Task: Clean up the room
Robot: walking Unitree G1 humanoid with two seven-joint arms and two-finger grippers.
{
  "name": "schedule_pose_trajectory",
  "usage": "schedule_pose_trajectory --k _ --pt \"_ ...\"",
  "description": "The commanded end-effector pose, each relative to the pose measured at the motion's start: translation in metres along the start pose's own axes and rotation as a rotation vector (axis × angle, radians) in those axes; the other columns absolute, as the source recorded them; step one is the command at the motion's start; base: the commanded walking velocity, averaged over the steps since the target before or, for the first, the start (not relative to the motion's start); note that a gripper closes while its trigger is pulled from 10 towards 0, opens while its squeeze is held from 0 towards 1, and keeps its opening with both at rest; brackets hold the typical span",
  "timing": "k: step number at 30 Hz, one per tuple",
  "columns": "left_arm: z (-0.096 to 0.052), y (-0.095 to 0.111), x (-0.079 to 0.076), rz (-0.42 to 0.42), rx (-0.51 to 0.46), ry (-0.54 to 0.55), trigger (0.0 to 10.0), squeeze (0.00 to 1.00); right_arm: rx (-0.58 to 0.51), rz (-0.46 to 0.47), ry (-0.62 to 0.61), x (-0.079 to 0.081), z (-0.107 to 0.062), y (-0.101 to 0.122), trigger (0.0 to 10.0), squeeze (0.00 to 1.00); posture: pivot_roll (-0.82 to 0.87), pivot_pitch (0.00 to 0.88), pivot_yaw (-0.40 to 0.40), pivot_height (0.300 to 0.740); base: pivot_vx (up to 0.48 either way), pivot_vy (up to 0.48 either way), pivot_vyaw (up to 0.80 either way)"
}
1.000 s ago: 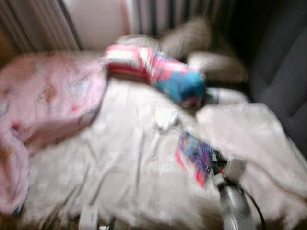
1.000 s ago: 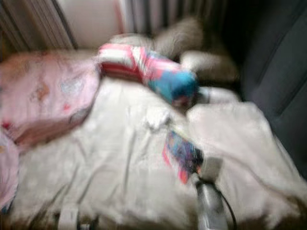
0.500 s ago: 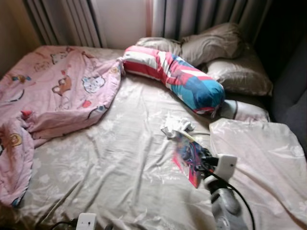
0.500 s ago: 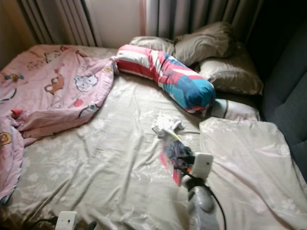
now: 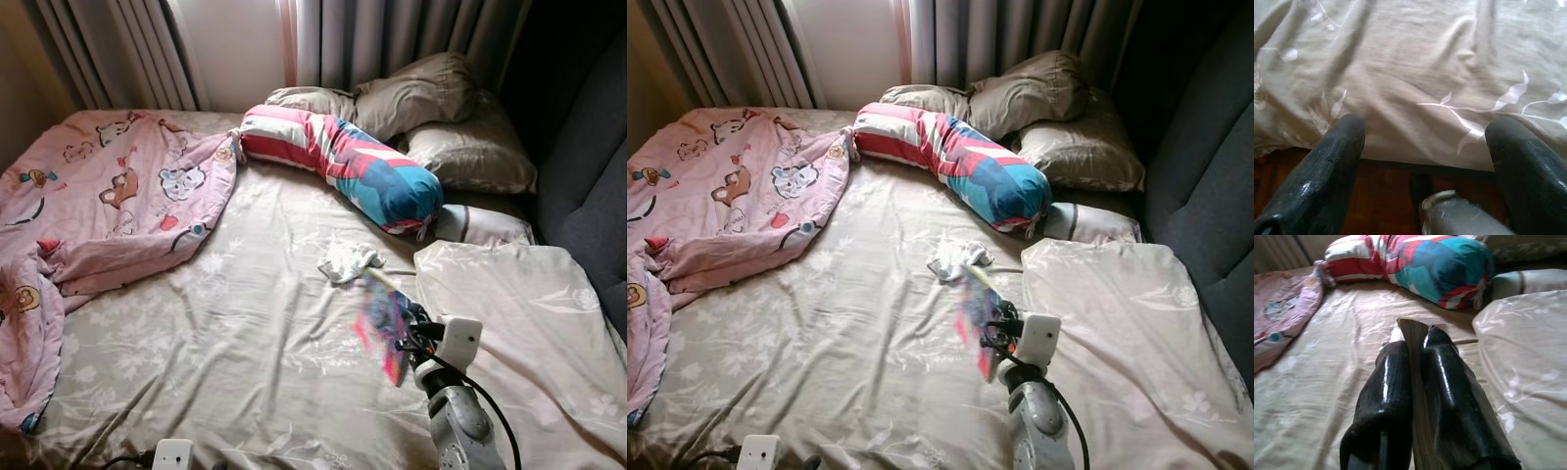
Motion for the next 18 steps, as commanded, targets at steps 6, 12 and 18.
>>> schedule_pose_trajectory --k 6,12,18 --pt "-0.0047 -0.0126 0.0055 -0.009 0.045 0.016 10.0 0.00 -0.022 0.014 0.001 0.0047 0.0018 0.0054 10.0 0.00 0.03 0.197 0.007 0.740 0.000 0.000 -0.38" --pt "-0.0050 -0.0129 0.0060 -0.005 0.047 0.014 10.0 0.00 -0.038 0.019 -0.003 0.0055 0.0015 0.0076 10.0 0.00 0.03 0.197 0.009 0.740 0.000 0.127 0.00" --pt "-0.0055 -0.0142 0.0074 -0.001 0.054 0.015 10.0 0.00 -0.042 0.031 -0.024 0.0019 0.0023 0.0089 10.0 0.00 0.03 0.196 0.010 0.740 0.000 0.000 0.00"
Point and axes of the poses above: a point about 5 cm out from each wrist's last joint towards the gripper, its own z axis pointing out of the wrist towards the gripper, its own y axis along the axis of the wrist's last joint, x = y × z, the point moved 6 cm from there along z, pointing out of the wrist towards the gripper, and after that the axes turned 4 degrees about -z, right-handed, at the moved point
